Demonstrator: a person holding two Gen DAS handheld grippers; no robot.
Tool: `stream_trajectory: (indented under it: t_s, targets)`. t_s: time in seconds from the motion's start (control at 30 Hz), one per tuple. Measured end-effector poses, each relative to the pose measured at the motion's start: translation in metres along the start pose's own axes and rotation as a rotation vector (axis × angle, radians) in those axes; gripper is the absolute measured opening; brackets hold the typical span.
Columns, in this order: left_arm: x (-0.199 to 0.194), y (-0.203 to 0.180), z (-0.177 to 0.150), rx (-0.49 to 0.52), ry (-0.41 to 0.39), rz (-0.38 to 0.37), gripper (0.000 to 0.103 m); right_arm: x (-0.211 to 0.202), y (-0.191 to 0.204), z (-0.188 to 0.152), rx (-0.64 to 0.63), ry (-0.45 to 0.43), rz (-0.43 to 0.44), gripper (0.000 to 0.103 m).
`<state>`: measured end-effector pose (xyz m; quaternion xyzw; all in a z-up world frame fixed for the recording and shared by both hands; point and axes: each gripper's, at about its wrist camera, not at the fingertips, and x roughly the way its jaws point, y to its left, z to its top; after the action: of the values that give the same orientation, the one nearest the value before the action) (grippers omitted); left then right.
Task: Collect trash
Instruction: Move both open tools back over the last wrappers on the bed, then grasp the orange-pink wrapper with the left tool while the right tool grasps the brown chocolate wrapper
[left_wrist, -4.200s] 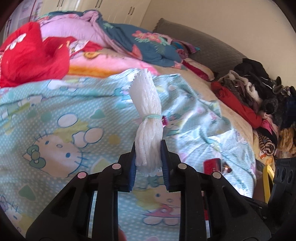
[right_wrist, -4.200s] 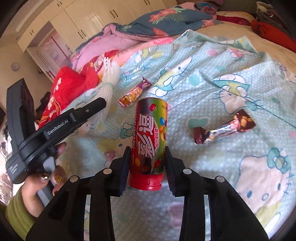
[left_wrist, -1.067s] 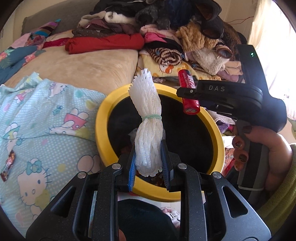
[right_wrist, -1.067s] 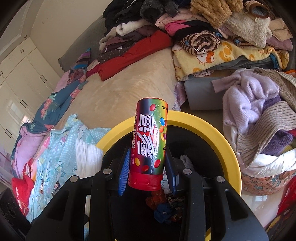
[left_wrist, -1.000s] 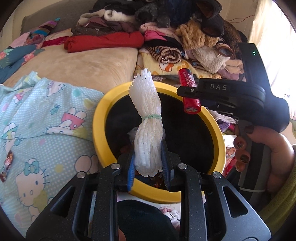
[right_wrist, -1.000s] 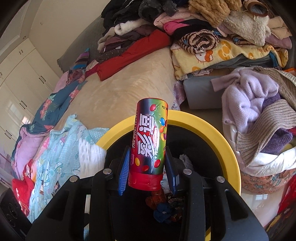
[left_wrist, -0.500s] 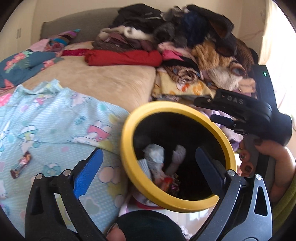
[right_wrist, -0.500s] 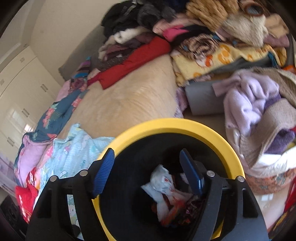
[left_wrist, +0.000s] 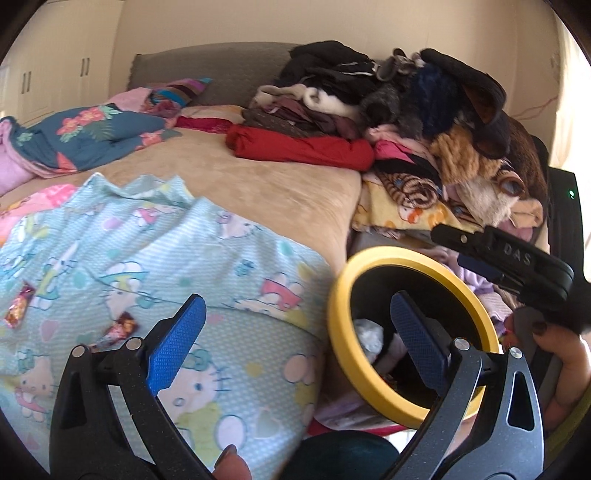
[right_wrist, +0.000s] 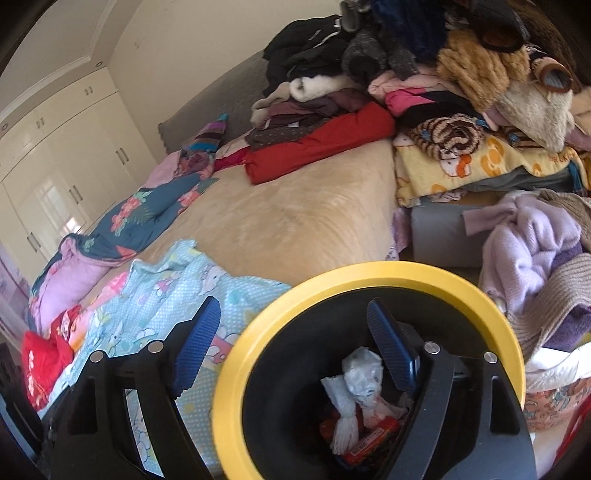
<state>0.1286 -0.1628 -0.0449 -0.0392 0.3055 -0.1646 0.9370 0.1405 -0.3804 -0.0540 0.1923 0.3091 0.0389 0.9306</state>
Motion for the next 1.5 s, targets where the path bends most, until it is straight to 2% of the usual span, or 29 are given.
stream_trajectory:
  t_s: [0.27,0.7,1.1,1.27,1.33,1.4,1.5]
  targets:
    - [-0.013,0.052,0.003,-0.070,-0.037,0.105,0.092,0.015,0.052,-0.018,-0.108,0.026,0.053,0.079]
    - [-0.046,0.176,-0.007,-0.203,-0.070,0.319,0.092,0.058,0.153,-0.064,-0.234,0.167,0.181,0.079]
    - [-0.058,0.270,-0.035,-0.387,-0.045,0.406,0.091,0.122,0.226,-0.108,-0.229,0.358,0.241,0.079]
    - [-0.055,0.295,-0.047,-0.462,-0.029,0.402,0.077,0.153,0.245,-0.120,-0.214,0.415,0.239,0.079]
    - [-0.053,0.302,-0.050,-0.496,-0.024,0.392,0.072,0.161,0.250,-0.124,-0.195,0.426,0.265,0.069]
    - [-0.051,0.311,-0.053,-0.540,-0.030,0.374,0.069,0.167,0.259,-0.131,-0.202,0.445,0.301,0.046]
    - [-0.044,0.319,-0.055,-0.580,-0.021,0.352,0.060,0.165,0.274,-0.139,-0.270,0.457,0.364,0.019]
